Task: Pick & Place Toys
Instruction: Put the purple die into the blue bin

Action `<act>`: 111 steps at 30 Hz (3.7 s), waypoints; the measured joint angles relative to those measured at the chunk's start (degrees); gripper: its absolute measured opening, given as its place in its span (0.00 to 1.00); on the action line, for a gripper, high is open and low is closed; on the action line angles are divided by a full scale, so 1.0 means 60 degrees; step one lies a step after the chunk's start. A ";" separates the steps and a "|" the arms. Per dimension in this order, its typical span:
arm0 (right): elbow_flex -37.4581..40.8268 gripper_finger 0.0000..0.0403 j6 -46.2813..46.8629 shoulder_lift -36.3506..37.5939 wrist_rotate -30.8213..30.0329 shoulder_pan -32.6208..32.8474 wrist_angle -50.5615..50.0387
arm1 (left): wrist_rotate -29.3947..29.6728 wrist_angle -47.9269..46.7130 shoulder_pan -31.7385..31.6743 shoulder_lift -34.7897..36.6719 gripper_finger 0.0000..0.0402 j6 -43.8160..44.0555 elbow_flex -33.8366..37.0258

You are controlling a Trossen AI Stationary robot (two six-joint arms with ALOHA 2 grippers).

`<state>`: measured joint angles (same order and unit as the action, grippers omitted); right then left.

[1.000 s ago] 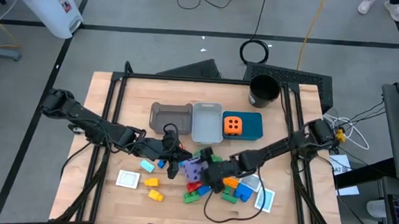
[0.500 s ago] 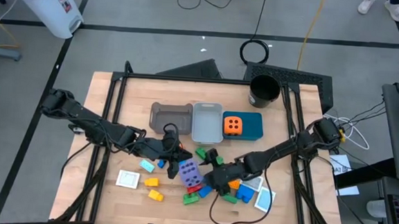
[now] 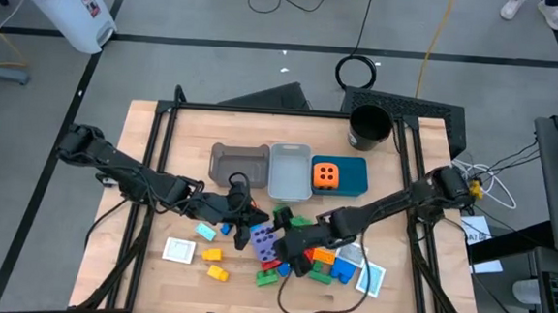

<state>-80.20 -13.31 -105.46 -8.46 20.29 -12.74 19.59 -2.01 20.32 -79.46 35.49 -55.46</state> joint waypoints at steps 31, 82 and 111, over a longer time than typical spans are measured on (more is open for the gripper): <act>-0.0027 0.58 0.0776 -0.1579 0.1141 -0.0629 -0.1035 | 0.0000 0.0009 -0.0007 0.0000 0.09 -0.0133 0.0000; 0.5716 0.40 0.2310 0.7359 -0.4764 -0.2880 -0.4600 | 0.0007 0.0354 -0.0018 -0.0004 0.09 -0.0967 0.0000; 0.6596 0.46 0.1259 0.7497 -0.3579 -0.2888 -0.3477 | 0.0011 0.0352 -0.0022 -0.0004 0.09 -0.0942 0.0000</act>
<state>-40.62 -5.76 -60.48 -29.93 2.96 -33.60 19.66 0.10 20.18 -79.48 29.85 -55.46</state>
